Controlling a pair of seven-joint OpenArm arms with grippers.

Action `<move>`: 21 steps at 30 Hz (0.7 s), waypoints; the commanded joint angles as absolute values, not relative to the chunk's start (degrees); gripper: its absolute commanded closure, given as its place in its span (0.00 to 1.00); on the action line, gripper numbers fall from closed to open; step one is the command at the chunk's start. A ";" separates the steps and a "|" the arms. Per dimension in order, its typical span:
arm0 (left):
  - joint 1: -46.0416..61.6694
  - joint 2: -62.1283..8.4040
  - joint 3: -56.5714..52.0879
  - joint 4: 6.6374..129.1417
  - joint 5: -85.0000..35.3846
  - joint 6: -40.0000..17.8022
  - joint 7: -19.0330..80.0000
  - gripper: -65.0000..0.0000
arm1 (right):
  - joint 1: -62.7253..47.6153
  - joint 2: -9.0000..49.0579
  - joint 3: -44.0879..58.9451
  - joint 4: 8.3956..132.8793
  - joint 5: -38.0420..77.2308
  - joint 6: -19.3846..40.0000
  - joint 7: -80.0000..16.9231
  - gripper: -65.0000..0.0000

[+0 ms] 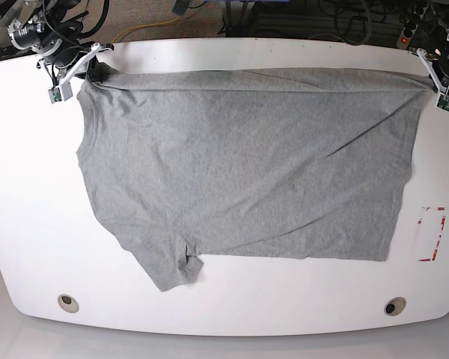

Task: Fold the T-shirt properly
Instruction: 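Lay the shirt flat by drawing both grippers back across the table, then drag the held shirt edge with the left gripper toward the shirt body, then release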

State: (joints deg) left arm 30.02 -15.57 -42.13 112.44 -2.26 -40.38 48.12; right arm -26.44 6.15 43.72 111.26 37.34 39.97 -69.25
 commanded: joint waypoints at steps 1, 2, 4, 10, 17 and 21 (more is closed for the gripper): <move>30.20 -16.66 -44.18 113.19 -1.89 -40.00 47.60 0.99 | -27.12 6.90 46.37 112.31 40.04 40.00 -68.53 1.00; 30.20 -16.66 -44.62 113.19 -1.89 -40.00 47.60 0.99 | -27.74 7.08 46.99 112.31 40.75 40.00 -68.88 1.00; 30.20 -16.66 -45.41 113.27 -1.89 -40.00 47.60 0.99 | -28.44 7.34 47.43 112.31 41.71 40.00 -69.58 1.00; 29.85 -16.66 -46.81 113.89 -1.89 -40.00 47.78 0.99 | -28.79 8.84 47.69 112.31 45.14 40.00 -70.90 1.00; 27.56 -14.73 -46.90 114.51 -1.80 -40.00 47.78 0.99 | -27.12 10.07 48.92 112.40 49.63 40.00 -73.01 1.00; 26.59 -14.73 -46.37 114.51 -1.80 -40.00 47.78 0.99 | -24.04 10.15 48.84 112.31 49.45 40.00 -74.07 1.00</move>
